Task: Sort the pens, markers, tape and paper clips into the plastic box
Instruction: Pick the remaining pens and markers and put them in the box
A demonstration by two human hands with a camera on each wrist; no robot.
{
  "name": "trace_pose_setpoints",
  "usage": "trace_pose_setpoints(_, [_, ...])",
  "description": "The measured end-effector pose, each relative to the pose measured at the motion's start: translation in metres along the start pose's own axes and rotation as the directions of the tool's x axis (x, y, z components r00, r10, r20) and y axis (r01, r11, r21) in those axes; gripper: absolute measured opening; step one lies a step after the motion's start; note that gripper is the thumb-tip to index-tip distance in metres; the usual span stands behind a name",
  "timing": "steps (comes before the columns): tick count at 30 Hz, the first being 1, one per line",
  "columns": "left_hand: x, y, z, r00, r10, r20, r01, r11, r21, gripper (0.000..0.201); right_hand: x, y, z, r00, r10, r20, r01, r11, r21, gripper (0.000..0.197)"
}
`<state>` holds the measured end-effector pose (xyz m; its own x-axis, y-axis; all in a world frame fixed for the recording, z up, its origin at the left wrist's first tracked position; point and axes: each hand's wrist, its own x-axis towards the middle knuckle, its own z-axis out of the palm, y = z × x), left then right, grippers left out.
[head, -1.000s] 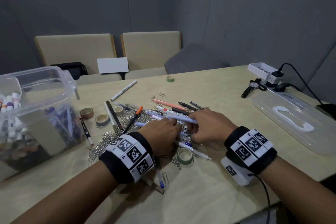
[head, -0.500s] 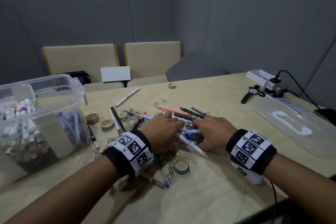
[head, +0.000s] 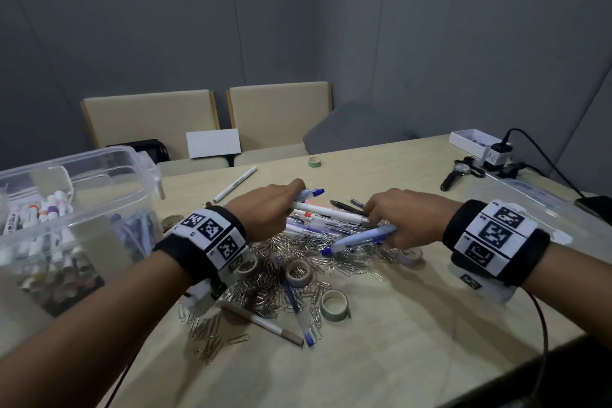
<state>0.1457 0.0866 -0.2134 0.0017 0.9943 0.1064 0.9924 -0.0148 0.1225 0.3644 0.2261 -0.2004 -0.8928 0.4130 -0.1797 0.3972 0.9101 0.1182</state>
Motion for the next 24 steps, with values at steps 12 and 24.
trace_pose_setpoints(12, [0.017, -0.009, -0.007, 0.956, -0.263, 0.134, 0.247, 0.961, 0.125, 0.016, -0.007, 0.018, -0.016, 0.998, 0.047, -0.048, -0.052, 0.991, -0.124, 0.006])
trace_pose_setpoints(24, [0.037, 0.011, 0.0, 0.954, -0.249, 0.166, 0.26, 0.965, -0.044, 0.014, 0.045, -0.016, -0.007, 0.99, 0.027, -0.137, 0.042, 0.879, 0.476, 0.028])
